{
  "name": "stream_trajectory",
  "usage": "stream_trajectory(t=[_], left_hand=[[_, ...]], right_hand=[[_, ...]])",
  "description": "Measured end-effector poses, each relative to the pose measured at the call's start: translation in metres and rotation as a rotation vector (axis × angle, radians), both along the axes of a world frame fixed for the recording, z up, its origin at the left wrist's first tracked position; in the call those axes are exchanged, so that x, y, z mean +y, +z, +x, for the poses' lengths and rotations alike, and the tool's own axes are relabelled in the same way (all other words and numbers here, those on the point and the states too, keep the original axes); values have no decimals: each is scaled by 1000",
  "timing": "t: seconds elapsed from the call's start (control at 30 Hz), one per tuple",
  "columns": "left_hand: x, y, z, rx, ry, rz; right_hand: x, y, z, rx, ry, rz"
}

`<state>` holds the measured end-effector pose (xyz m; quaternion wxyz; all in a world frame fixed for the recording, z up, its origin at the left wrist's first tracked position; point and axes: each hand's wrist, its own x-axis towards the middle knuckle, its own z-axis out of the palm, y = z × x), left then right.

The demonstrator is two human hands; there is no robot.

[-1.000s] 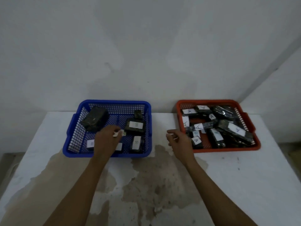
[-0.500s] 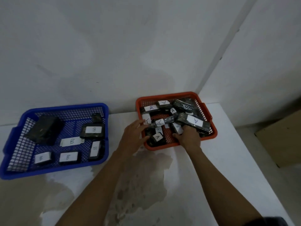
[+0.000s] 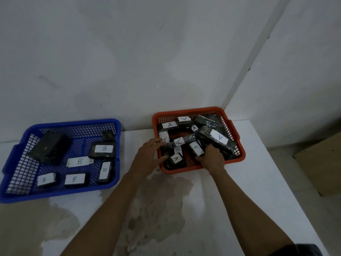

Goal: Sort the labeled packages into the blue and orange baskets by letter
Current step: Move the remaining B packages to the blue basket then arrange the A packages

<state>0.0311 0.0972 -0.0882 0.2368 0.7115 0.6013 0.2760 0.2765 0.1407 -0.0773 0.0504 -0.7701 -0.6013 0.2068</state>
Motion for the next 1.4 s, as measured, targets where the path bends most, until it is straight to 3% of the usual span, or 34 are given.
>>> stream_trajectory(t=[0.23,0.5,0.63,0.77,0.9,0.97,1.4], left_hand=[[1,15,1,-79,95,52],[1,43,4,-440,124,-176],[-9,47,-38,-484,162,-251],[-39,42,-113,-463,388,-157],[-77,31,-174,-456,700,-80],[-89,26,-189,-464,762,-72],[-95,11,-194,-283,733,-234]], right_hand=[[-10,29,25,116,206,215],[-29,70,-6,396,455,211],[-32,65,-60,505,573,178],[-27,51,-88,577,553,144],[-24,26,-70,462,411,203],[-23,16,-53,393,306,165],[-10,3,-32,249,241,-3]])
